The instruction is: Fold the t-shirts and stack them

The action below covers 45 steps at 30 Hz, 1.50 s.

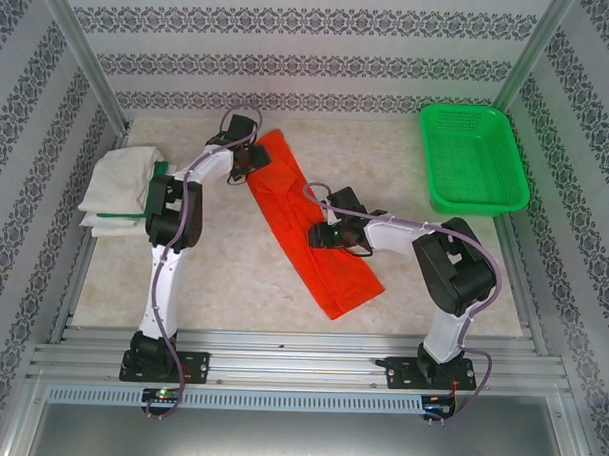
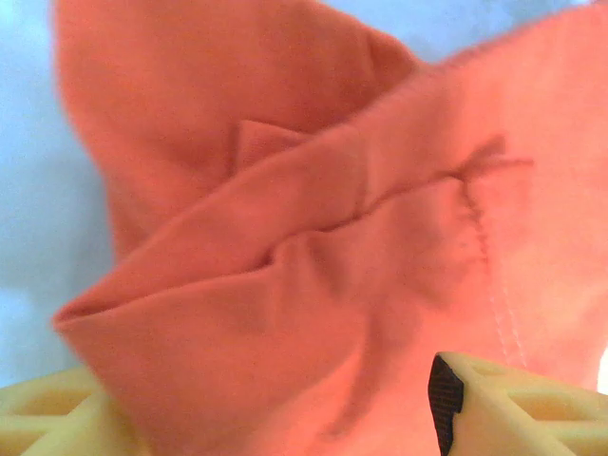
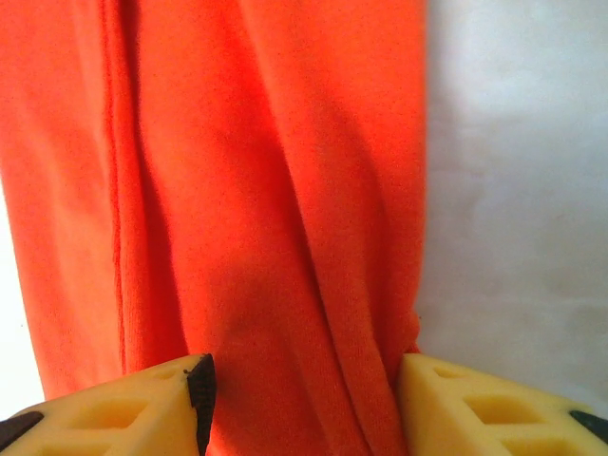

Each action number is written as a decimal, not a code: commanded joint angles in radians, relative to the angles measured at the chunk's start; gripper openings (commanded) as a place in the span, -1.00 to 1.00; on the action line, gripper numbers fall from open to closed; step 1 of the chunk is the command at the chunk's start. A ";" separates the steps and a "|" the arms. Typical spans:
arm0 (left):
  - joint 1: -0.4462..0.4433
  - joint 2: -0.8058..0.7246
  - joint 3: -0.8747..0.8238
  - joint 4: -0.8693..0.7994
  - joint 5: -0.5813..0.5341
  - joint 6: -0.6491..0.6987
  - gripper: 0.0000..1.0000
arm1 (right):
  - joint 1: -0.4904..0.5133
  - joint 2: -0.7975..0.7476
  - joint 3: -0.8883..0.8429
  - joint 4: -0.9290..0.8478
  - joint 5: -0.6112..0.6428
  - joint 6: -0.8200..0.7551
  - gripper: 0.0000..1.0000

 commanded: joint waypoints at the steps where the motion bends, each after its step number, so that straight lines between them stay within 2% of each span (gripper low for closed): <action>1: 0.005 0.133 0.188 -0.148 0.028 0.033 0.44 | 0.028 0.034 0.012 -0.048 -0.009 0.033 0.08; 6: 0.005 0.324 0.515 -0.216 0.064 0.018 0.46 | 0.085 0.073 0.056 0.008 -0.069 0.083 0.07; 8: 0.005 0.352 0.569 -0.220 0.084 0.003 0.49 | 0.107 0.087 0.077 0.004 -0.057 0.081 0.07; 13: 0.005 0.297 0.524 -0.203 0.107 0.007 0.64 | 0.107 0.057 0.111 -0.026 0.016 0.055 0.08; 19: 0.005 0.119 0.374 -0.149 0.085 0.059 0.89 | 0.098 -0.051 0.103 -0.001 0.098 -0.066 0.14; 21: 0.007 0.038 0.295 -0.118 0.075 0.076 0.99 | 0.098 -0.109 0.062 0.040 0.106 -0.150 0.17; 23: 0.007 -0.053 0.182 -0.064 0.070 0.089 1.00 | 0.100 -0.166 0.011 0.072 0.087 -0.244 0.20; 29: 0.016 -0.387 -0.345 0.222 0.066 0.081 1.00 | 0.137 -0.349 -0.130 0.046 0.031 -0.513 0.24; 35: 0.043 -0.643 -0.787 0.378 0.073 0.039 1.00 | 0.281 -0.522 -0.246 -0.053 -0.006 -0.777 0.20; 38: 0.051 -0.725 -0.940 0.410 0.070 0.025 1.00 | 0.364 -0.524 -0.240 -0.155 -0.012 -0.860 0.17; 40: 0.057 -0.761 -1.021 0.429 0.065 0.017 1.00 | 0.437 -0.495 -0.225 -0.207 0.026 -0.903 0.17; 45: 0.071 -0.802 -1.123 0.450 0.066 0.021 1.00 | 0.548 -0.359 -0.170 -0.250 0.109 -0.948 0.16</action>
